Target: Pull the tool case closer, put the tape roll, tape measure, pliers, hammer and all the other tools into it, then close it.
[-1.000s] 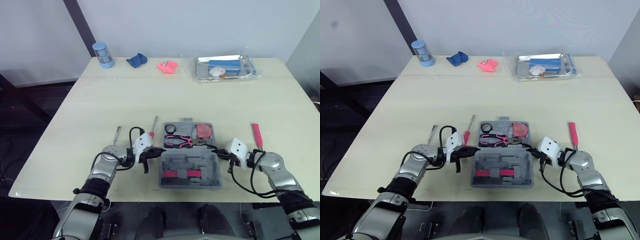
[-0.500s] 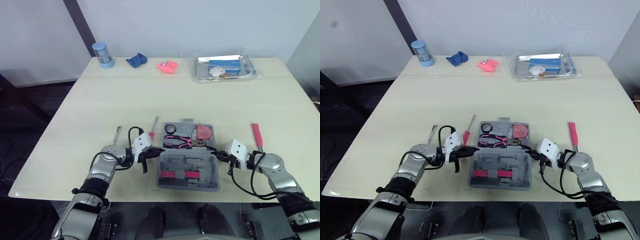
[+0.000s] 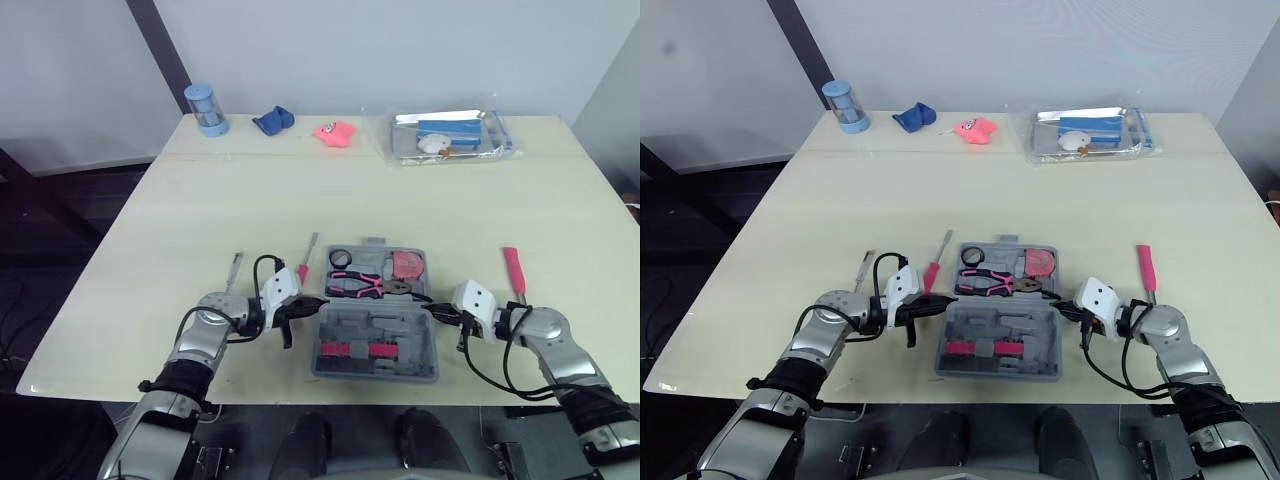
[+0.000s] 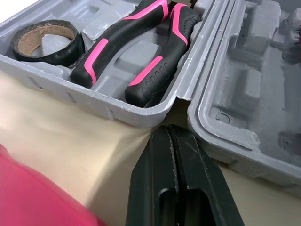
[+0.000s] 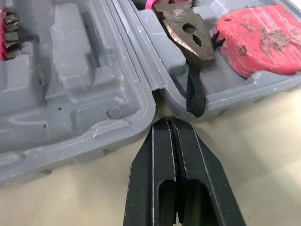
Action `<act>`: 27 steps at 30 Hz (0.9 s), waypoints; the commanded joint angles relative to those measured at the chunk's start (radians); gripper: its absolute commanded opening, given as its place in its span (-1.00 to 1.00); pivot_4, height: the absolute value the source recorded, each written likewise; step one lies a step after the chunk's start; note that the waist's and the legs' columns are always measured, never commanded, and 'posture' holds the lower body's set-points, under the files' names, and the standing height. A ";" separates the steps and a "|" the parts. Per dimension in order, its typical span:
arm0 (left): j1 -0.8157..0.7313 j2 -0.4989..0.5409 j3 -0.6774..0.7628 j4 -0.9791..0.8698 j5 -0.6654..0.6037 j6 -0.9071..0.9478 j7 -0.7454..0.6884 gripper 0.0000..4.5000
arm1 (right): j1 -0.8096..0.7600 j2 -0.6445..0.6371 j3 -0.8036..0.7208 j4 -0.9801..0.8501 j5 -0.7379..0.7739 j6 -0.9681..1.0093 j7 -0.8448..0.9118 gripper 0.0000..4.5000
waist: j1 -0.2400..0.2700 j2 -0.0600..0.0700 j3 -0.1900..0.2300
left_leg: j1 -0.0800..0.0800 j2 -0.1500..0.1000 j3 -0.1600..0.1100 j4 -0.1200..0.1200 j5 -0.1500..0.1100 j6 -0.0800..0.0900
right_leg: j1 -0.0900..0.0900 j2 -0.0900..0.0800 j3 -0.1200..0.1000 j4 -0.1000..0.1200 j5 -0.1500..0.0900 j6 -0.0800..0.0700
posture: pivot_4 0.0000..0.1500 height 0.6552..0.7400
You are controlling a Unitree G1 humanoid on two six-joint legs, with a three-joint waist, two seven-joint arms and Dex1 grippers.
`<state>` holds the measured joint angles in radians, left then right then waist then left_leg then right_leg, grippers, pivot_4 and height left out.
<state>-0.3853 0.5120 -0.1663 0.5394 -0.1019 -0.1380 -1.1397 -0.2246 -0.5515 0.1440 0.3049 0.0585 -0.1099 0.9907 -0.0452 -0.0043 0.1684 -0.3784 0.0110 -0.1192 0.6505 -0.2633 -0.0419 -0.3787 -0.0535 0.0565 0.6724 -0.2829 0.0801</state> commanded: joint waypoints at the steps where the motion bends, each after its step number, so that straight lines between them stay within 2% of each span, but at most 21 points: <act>1: 0.019 0.027 0.015 -0.018 0.000 0.007 -0.001 -1.00 | 0.015 -0.027 -0.048 -0.031 0.034 -0.003 -0.006 -0.99 | 0.000 0.000 0.000 | 0.000 0.000 0.000 0.000 0.000 0.000 | 0.000 0.000 0.000 0.000 0.000 0.000 | 1.00 1.00; 6: 0.023 0.034 0.036 -0.054 -0.024 0.014 0.006 -1.00 | 0.041 -0.051 -0.087 -0.053 0.070 0.002 -0.004 -0.99 | 0.000 0.000 0.000 | 0.000 0.000 0.000 0.000 0.000 0.000 | 0.000 0.000 0.000 0.000 0.000 0.000 | 1.00 1.00; 11: 0.052 0.047 0.094 -0.169 -0.112 0.081 -0.006 -1.00 | 0.087 -0.054 -0.140 -0.123 0.137 0.034 -0.010 -0.99 | 0.002 0.000 0.000 | -0.001 0.000 0.000 0.000 0.000 0.000 | 0.000 0.000 0.000 0.000 0.000 0.000 | 1.00 1.00; 15: 0.108 0.064 0.189 -0.304 -0.243 0.158 -0.020 -1.00 | 0.153 -0.054 -0.217 -0.207 0.218 0.074 -0.032 -0.99 | 0.003 0.000 0.000 | -0.001 0.000 0.000 0.000 0.000 0.000 | 0.000 0.000 0.000 -0.001 0.000 0.000 | 1.00 1.00; 18: 0.194 0.104 0.309 -0.437 -0.346 0.225 0.007 -1.00 | 0.252 -0.062 -0.349 -0.269 0.308 0.095 -0.063 -0.99 | 0.003 0.000 0.001 | -0.001 0.000 0.000 0.000 0.000 0.000 | 0.000 0.000 0.000 -0.001 0.000 0.000 | 1.00 1.00; 21: 0.283 0.132 0.413 -0.494 -0.408 0.268 0.041 -0.66 | 0.338 -0.071 -0.455 -0.289 0.368 0.105 -0.072 -1.00 | 0.004 0.000 0.001 | -0.001 0.000 0.000 -0.002 0.000 0.000 | 0.000 -0.001 0.000 -0.002 0.000 0.000 | 1.00 1.00; 23: 0.346 0.142 0.477 -0.514 -0.438 0.289 0.061 -0.30 | 0.392 -0.073 -0.514 -0.289 0.396 0.107 -0.070 -1.00 | 0.003 0.000 0.001 | -0.001 0.000 0.000 -0.002 0.000 0.000 | 0.000 -0.001 0.000 -0.002 0.000 0.000 | 1.00 1.00; 26: 0.439 0.139 0.577 -0.523 -0.480 0.312 0.099 0.46 | 0.471 -0.077 -0.594 -0.272 0.422 0.091 -0.059 -0.32 | 0.003 0.000 0.001 | 0.000 0.000 0.001 -0.002 0.000 0.000 | 0.000 -0.001 0.001 -0.002 0.000 0.000 | 1.00 1.00; 27: 0.466 0.136 0.602 -0.518 -0.484 0.311 0.109 0.61 | 0.489 -0.074 -0.619 -0.263 0.431 0.085 -0.060 -0.16 | 0.003 0.000 0.001 | 0.000 0.001 0.001 -0.002 0.000 0.000 | 0.000 -0.001 0.001 -0.002 0.000 0.000 | 1.00 1.00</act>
<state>0.0623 0.6432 0.3743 0.0482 -0.5563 0.1719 -1.0482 0.2497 -0.6172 -0.4153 0.0474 0.4603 -0.0064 0.9296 -0.0419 -0.0040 0.1692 -0.3785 0.0116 -0.1182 0.6484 -0.2635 -0.0416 -0.3783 -0.0544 0.0572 0.6705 -0.2831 0.0799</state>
